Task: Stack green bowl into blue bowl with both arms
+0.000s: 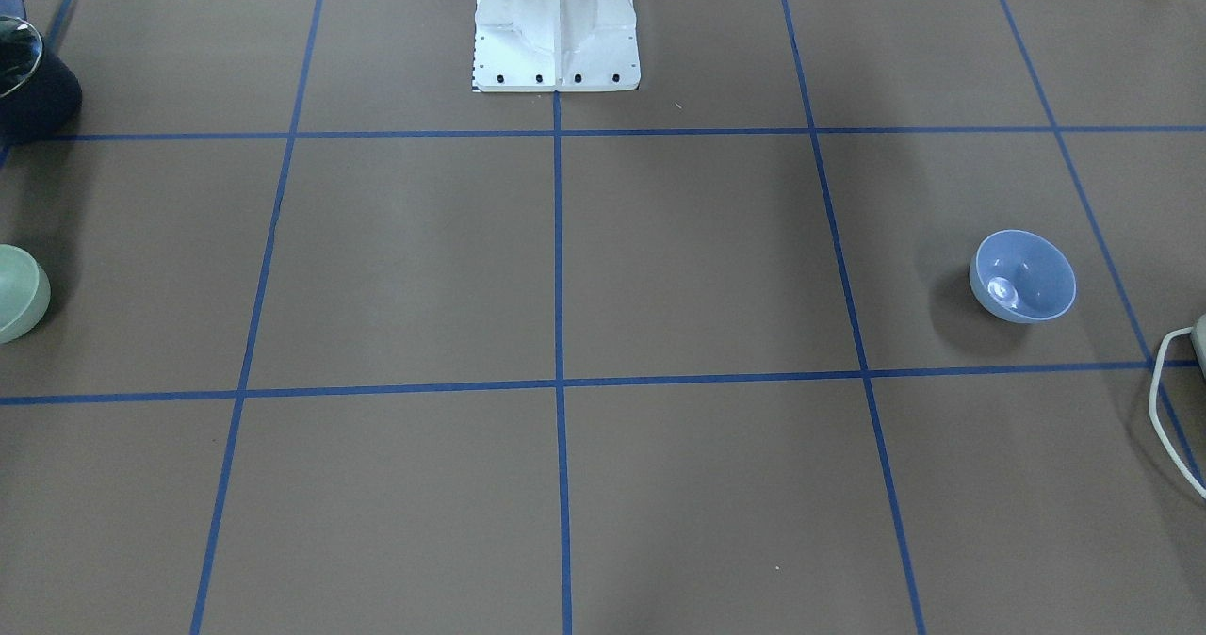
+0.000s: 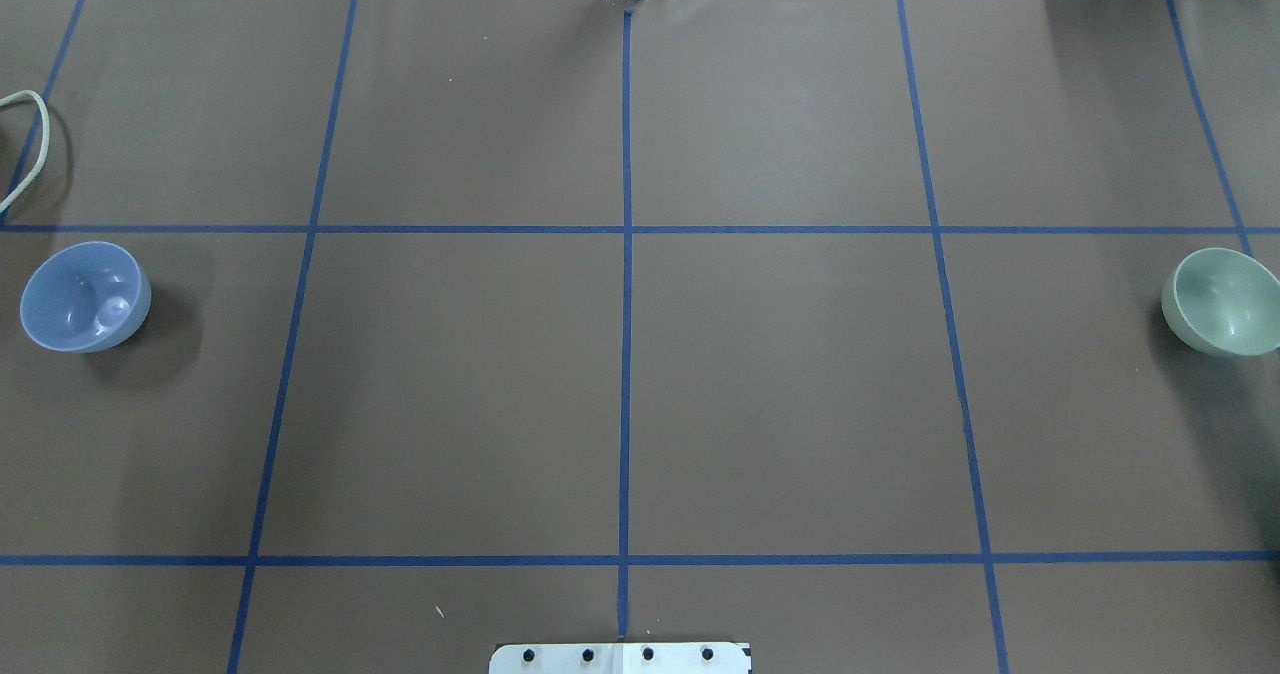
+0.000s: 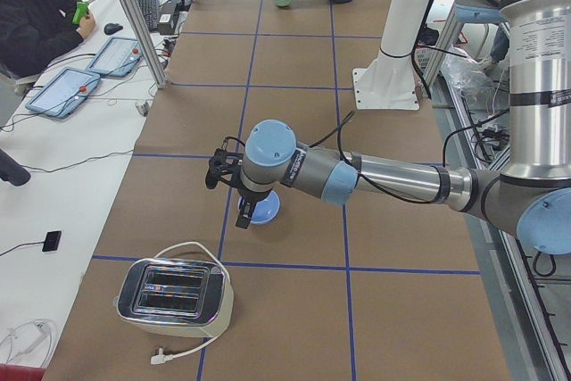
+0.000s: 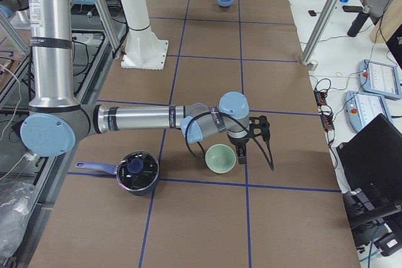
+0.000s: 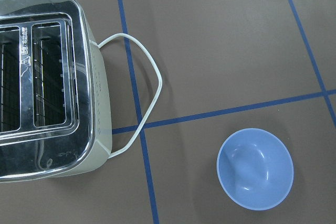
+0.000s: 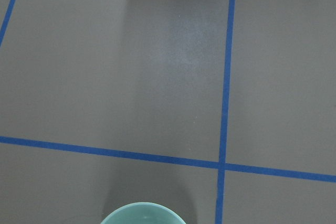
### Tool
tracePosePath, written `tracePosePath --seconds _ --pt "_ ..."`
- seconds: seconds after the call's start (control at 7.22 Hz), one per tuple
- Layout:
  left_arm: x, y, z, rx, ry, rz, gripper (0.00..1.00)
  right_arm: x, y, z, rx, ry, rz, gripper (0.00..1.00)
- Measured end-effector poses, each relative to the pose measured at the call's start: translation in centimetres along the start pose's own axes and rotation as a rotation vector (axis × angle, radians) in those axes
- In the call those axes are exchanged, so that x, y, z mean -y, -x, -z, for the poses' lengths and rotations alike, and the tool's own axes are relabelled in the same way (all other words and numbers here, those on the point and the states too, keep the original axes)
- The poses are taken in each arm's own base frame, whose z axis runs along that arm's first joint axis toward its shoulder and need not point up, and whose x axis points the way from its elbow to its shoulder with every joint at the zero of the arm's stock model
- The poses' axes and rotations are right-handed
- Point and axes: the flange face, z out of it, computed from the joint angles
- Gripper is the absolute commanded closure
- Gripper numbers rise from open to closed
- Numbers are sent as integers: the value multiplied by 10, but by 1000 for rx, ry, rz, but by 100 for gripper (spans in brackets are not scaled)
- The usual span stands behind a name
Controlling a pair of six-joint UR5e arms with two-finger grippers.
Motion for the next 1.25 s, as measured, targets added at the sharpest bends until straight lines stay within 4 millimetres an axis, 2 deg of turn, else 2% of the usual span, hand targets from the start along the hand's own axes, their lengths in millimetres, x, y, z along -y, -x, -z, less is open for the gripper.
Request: tracePosePath --seconds 0.14,0.42,0.69,0.97,1.25 --pt "3 -7 -27 -1 3 -9 2 -8 5 -10 8 6 16 0" --pt "18 -8 -90 -18 27 -40 3 -17 14 -35 14 45 41 0" --pt "38 -23 -139 1 50 -60 3 -29 11 -60 13 97 42 0" --pt "44 -49 -178 29 75 -77 3 -39 5 -79 10 139 43 1" --pt "45 -52 -202 31 81 -94 3 -58 -9 -95 -4 170 53 1"
